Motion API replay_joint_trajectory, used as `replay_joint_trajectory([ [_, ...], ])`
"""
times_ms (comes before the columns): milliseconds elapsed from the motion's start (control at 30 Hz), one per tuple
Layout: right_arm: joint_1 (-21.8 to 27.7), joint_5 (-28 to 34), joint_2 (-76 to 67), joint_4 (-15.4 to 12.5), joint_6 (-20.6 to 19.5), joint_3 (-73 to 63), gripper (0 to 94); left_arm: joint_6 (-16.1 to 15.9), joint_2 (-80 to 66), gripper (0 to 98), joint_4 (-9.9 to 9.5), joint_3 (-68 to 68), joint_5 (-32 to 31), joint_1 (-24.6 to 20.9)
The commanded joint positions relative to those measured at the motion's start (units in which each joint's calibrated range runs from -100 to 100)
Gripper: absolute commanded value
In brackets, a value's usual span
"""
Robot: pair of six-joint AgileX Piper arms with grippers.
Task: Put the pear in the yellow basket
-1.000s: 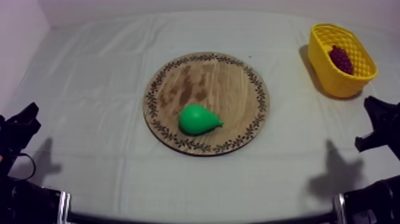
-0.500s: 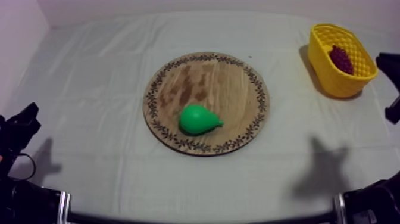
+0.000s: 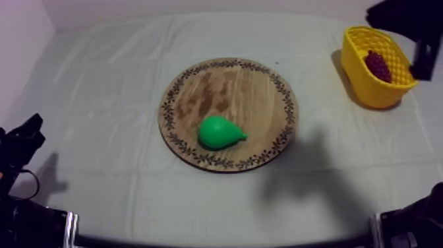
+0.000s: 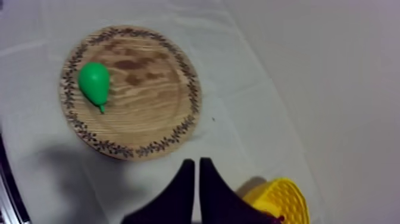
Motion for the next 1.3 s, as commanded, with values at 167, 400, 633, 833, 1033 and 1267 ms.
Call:
replay_joint_trajectory([
  [167,-7.78,6.82,19.65,0.59,-0.99,-11.22,0.5,-0.01,0.00,0.1,-0.02,0.00,-0.01,0.01],
  [400,-12.17,14.49,31.51,0.95,-1.95,-19.92,0.5,-0.01,0.00,0.1,-0.02,0.00,-0.01,0.01],
  [633,-14.30,19.81,41.58,1.00,-3.92,-26.55,0.5,-0.01,0.00,0.1,-0.02,0.00,-0.01,0.01],
  [833,-14.46,20.82,48.46,1.10,-5.20,-27.66,0.5,-0.01,0.00,0.1,-0.02,0.00,-0.01,0.01],
  [1033,-14.40,21.11,53.02,0.37,-5.79,-29.97,1.0,-0.01,0.00,0.1,-0.02,0.00,-0.01,0.01],
  [1267,-14.49,20.87,56.10,-0.66,-5.61,-34.84,20.2,-0.01,0.00,0.1,-0.02,0.00,-0.01,0.01],
])
